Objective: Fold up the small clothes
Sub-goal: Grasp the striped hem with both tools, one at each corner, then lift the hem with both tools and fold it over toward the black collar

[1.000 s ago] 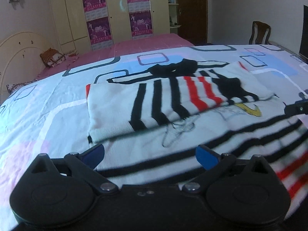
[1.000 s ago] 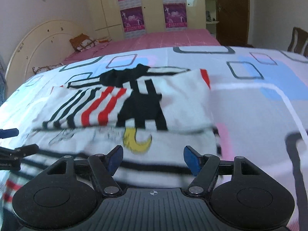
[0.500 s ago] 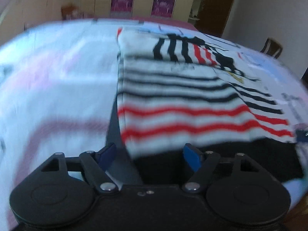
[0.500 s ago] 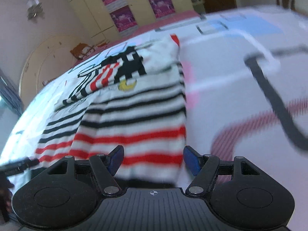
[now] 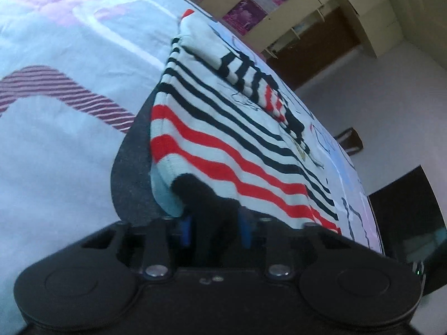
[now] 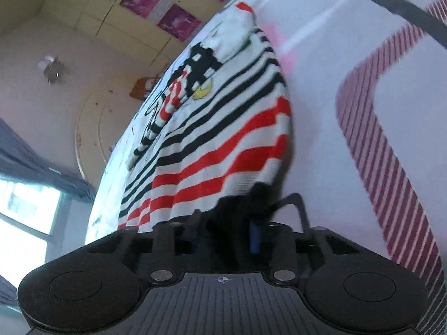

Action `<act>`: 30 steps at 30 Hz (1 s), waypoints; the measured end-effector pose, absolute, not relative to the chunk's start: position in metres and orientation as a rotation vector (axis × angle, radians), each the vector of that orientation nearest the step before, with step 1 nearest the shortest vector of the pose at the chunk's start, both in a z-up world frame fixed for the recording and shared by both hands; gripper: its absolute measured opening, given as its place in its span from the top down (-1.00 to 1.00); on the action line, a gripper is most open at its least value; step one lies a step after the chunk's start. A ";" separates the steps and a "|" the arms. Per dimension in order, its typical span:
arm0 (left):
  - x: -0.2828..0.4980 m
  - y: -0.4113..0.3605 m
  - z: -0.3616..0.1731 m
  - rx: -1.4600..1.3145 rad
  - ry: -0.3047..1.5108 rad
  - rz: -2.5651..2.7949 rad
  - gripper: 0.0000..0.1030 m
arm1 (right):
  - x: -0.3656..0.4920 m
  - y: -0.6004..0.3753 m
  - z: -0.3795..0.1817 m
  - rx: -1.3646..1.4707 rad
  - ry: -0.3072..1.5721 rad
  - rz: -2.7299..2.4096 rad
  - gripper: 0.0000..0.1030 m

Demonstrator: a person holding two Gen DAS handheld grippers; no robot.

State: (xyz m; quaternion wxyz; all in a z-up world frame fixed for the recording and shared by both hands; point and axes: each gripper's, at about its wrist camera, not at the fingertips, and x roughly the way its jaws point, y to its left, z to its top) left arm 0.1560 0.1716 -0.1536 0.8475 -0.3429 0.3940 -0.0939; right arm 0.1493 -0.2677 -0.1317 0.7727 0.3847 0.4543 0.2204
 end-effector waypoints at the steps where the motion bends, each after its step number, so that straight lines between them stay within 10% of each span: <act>1: 0.155 0.172 -0.155 -0.726 0.826 -0.196 0.87 | 0.148 -0.270 -0.134 0.841 0.990 0.489 0.68; 7: 0.132 0.182 -0.148 -0.752 0.688 -0.175 0.87 | 0.129 -0.296 -0.105 0.877 0.783 0.533 0.88; 20: 0.147 0.184 -0.164 -0.732 0.775 -0.170 0.86 | 0.148 -0.301 -0.116 0.753 0.941 0.462 0.91; 27: 0.142 0.190 -0.166 -0.786 0.775 -0.174 0.78 | 0.136 -0.287 -0.129 0.816 0.889 0.441 0.17; 30: 0.142 0.188 -0.165 -0.765 0.776 -0.174 0.82 | 0.136 -0.280 -0.129 0.796 0.920 0.460 0.23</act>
